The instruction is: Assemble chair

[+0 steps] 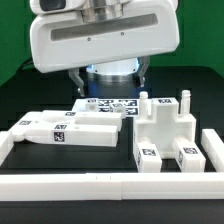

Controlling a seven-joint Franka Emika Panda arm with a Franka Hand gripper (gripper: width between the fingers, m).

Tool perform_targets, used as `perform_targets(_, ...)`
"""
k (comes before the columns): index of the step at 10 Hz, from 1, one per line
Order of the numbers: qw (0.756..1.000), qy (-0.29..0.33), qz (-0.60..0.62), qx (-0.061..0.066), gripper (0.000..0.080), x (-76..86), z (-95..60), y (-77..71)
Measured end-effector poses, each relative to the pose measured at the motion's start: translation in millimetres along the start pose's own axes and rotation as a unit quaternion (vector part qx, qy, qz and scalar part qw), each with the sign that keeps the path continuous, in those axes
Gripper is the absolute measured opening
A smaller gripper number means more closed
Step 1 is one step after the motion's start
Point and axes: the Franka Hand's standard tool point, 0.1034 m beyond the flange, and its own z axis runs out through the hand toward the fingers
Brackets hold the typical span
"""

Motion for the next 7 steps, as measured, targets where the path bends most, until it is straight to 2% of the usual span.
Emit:
perform_targets(3, 1.000, -0.004, -0.025, 0.001, 0.0649, -3.9, 4.1, 3.3)
perform_targets(5, 0.990, -0.014, -0.142, 0.008, 0.0649, -20.2, 11.5, 25.6)
perform_targets(6, 0.981, -0.007, -0.196, 0.003, 0.0649, -22.9, 11.3, 34.8)
perform_targets(7, 0.974, 0.002, -0.229, -0.005, 0.0649, -29.2, 16.5, 37.8)
